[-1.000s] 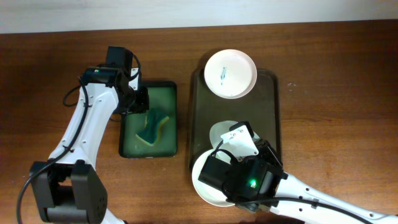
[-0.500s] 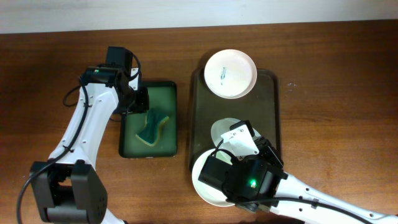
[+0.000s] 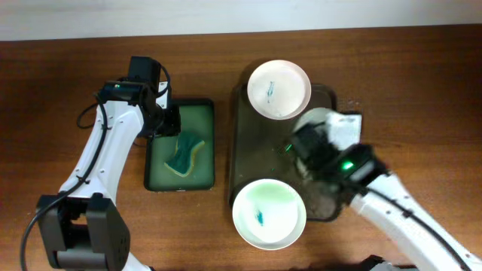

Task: Clean dirty plates on tray and stack at the side
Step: 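Carry the plate right and set it on the table with the right gripper, then grasp the bottom plate rim with the right gripper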

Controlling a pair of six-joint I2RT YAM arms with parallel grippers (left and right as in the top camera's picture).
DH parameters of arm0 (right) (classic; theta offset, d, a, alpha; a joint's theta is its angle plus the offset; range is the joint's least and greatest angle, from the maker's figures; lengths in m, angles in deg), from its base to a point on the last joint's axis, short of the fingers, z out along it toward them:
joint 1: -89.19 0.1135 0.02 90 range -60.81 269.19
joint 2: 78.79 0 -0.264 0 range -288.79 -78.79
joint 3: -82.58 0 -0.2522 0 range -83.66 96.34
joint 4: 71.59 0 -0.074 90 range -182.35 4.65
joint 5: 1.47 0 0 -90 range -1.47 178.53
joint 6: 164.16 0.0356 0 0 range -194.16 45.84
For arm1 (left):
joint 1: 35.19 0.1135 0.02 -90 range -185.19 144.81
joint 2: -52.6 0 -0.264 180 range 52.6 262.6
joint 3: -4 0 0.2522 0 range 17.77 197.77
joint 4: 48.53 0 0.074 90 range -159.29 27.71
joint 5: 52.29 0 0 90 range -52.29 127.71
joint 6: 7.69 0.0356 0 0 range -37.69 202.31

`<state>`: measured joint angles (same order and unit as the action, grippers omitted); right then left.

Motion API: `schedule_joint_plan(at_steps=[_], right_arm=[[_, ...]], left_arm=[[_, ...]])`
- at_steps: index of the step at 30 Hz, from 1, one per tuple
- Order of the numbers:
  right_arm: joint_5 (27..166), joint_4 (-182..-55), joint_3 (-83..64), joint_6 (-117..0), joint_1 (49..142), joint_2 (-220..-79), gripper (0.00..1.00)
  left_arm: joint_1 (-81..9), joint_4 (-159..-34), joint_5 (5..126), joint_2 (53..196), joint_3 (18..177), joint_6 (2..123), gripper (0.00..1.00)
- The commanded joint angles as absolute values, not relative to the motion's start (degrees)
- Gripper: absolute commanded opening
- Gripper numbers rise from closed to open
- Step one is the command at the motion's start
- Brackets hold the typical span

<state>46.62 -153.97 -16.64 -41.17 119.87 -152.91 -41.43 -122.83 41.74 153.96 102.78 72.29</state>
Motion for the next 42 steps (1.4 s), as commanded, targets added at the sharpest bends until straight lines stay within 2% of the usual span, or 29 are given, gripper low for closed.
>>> schedule_joint_plan(at_steps=[1,3,5,7,9,11,14,17,20,21,24,27,31,32,34,38,42], right_arm=[[85.2,-145.4,-13.1,-60.5,91.9,-152.5,0.04],[102.5,-141.4,-13.1,-61.3,70.4,-156.5,0.04],[105.9,-139.6,-13.1,-59.9,58.4,-162.5,0.04],[105.9,-138.0,-13.1,-59.0,50.9,-169.9,0.04],[105.9,-137.7,-13.1,-58.7,47.8,-176.0,0.04],[106.9,-136.5,-13.1,-58.7,47.6,-178.4,0.52],[114.9,-138.7,-12.8,-60.8,50.0,-171.0,0.64],[114.5,-146.0,-12.8,-66.4,58.3,-160.5,0.63],[107.3,-156.5,-13.1,-66.7,74.5,-153.5,0.62],[106.0,-159.3,-13.9,-66.6,80.9,-153.4,0.59],[105.9,-154.5,-23.0,-66.2,95.6,-154.2,0.4],[106.3,-143.1,-34.5,-66.2,104.3,-156.7,0.38],[106.5,-133.3,-42.4,-64.0,108.6,-163.1,0.36],[106.2,-131.8,-42.4,-64.0,108.6,-164.0,0.33],[105.8,-129.3,-42.4,-62.4,108.6,-164.7,0.19],[99.0,-124.4,-41.9,-56.7,105.7,-164.7,0.06],[98.3,-116.4,-41.4,-54.3,101.9,-164.7,0.04]], left_arm=[[-41.4,-122.9,41.4,153.3,102.3,73.0,0.34],[-41.4,-122.9,41.9,153.3,102.3,73.0,0.38],[-41.4,-122.6,42.0,153.3,102.3,73.0,0.39],[-41.4,-122.4,42.0,153.3,102.3,73.0,0.4],[-41.4,-122.2,42.0,153.3,102.3,73.0,0.4],[-41.4,-122.0,42.0,153.3,102.3,73.0,0.41],[-41.4,-121.9,42.0,153.3,102.3,73.0,0.42],[-41.4,-121.9,42.0,153.3,102.3,73.0,0.43],[-41.4,-121.9,42.0,153.3,102.3,73.0,0.43],[-41.4,-121.9,42.0,153.3,102.3,73.0,0.43],[-41.4,-121.9,42.0,153.3,102.3,73.0,0.43],[-41.4,-121.9,42.0,153.3,102.3,73.0,0.45],[-41.4,-121.9,42.0,153.3,102.3,73.0,0.45],[-41.4,-121.9,42.0,153.3,102.3,73.0,0.45],[-41.4,-121.9,42.0,153.3,102.3,73.0,0.45],[-41.4,-121.9,42.0,153.3,102.3,73.0,0.45],[-41.4,-121.9,42.0,153.3,102.2,73.0,0.44]])
